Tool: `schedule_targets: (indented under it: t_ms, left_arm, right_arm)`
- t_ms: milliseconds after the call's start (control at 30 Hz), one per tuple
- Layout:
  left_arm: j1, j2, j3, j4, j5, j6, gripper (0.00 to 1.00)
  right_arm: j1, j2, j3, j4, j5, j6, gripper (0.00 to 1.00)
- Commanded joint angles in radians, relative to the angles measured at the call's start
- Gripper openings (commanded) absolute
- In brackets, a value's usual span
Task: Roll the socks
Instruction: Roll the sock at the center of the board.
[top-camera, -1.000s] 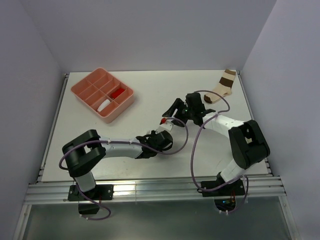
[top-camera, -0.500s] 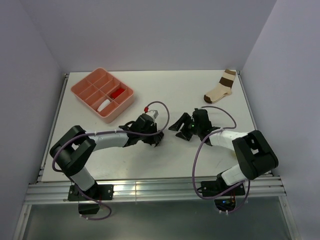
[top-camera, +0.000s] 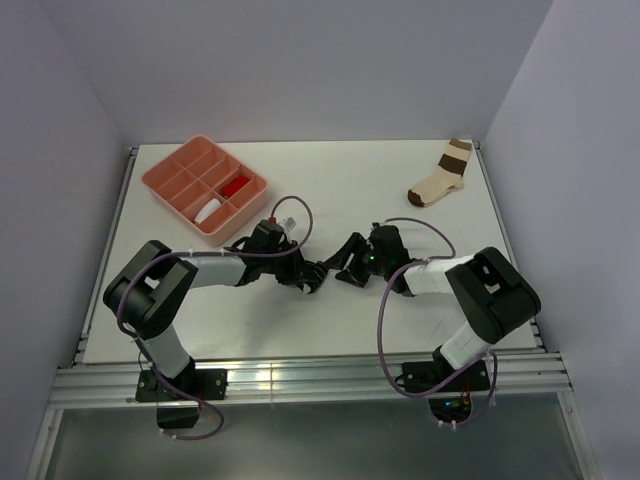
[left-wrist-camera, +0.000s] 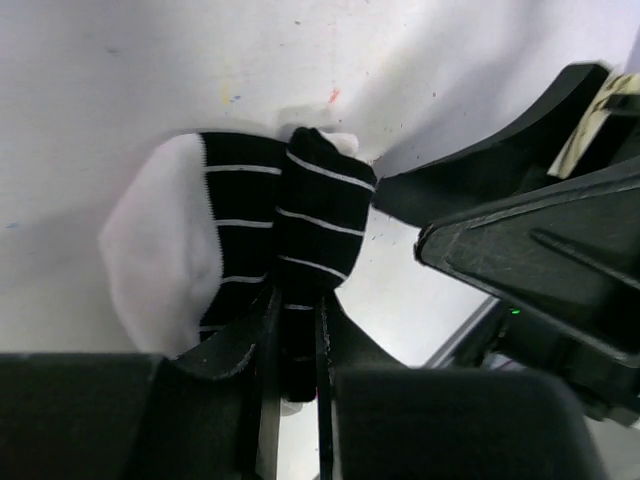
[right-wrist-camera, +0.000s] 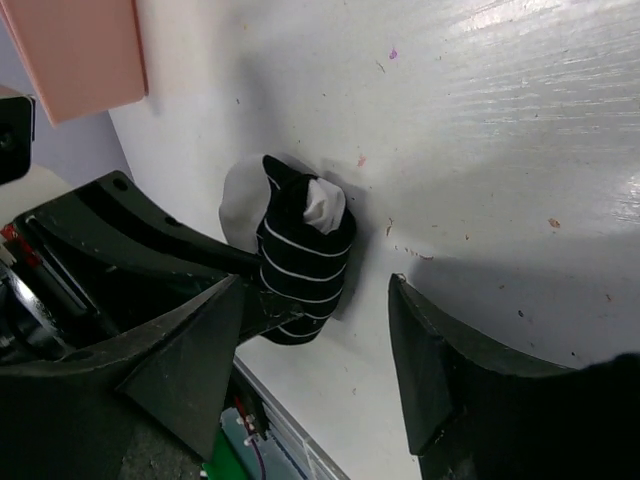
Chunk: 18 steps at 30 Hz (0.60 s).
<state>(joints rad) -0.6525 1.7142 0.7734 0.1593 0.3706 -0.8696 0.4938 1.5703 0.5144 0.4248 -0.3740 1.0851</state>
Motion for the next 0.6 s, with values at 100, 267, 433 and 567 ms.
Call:
schedule_targets:
  t_ms: [100, 267, 433, 567]
  left_arm:
    - [0.048, 0.033, -0.069, 0.063, 0.067, -0.115, 0.01]
    - [0.063, 0.062, -0.089, 0.098, 0.103, -0.160, 0.01]
    - [0.063, 0.068, -0.100, 0.111, 0.113, -0.164, 0.01]
    - [0.063, 0.070, -0.102, 0.121, 0.122, -0.166, 0.01]
  right_arm:
    - [0.029, 0.046, 0.003, 0.061, -0.005, 0.018, 0.66]
    - [0.038, 0.103, 0.006, 0.100, -0.019, 0.025, 0.65]
    - [0.043, 0.155, 0.027, 0.108, -0.022, 0.013, 0.64]
    - [0.052, 0.192, 0.055, 0.104, -0.029, 0.001, 0.59]
